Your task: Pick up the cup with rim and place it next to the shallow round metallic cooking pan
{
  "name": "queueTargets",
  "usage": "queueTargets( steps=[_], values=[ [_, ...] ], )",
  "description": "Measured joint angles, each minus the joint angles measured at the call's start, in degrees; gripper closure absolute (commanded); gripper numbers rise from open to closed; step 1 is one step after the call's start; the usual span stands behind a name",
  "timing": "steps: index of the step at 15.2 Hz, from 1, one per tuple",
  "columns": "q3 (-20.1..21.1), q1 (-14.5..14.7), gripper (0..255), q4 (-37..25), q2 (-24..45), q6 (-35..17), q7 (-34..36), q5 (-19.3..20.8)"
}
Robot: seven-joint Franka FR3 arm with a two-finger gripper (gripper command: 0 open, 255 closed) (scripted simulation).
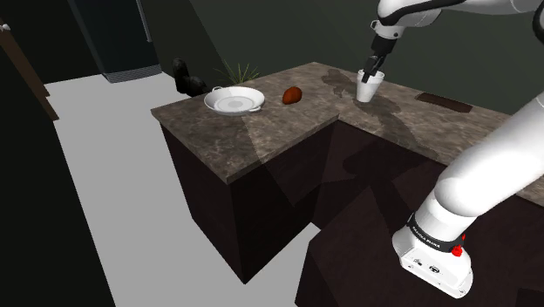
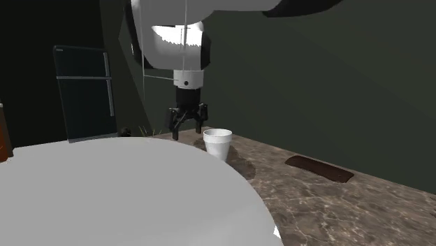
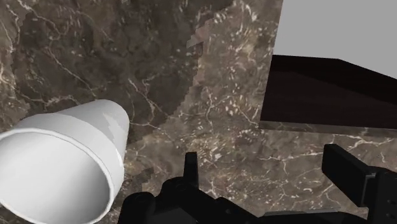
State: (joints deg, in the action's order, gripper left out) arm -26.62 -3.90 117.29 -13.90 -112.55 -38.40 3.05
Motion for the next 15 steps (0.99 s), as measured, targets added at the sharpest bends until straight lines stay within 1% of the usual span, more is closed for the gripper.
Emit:
queueTargets(
  steps=[5,7,9,10,15],
  values=[
    [-4.3,-0.8,0,-8.3,9.9,-0.9,-7.4,-5.2],
    [-5.9,-1.9,0,-12.2,14.8,-1.2,-10.9,-8.3],
    [-6.9,-3.4,0,-17.7,20.0,0.0,-14.3,-11.7],
    [-7.2,-4.2,0,-19.4,21.7,0.3,-15.6,-12.8],
    [-7.1,-4.8,0,-18.7,24.1,-2.4,-17.0,-14.6]
  ],
)
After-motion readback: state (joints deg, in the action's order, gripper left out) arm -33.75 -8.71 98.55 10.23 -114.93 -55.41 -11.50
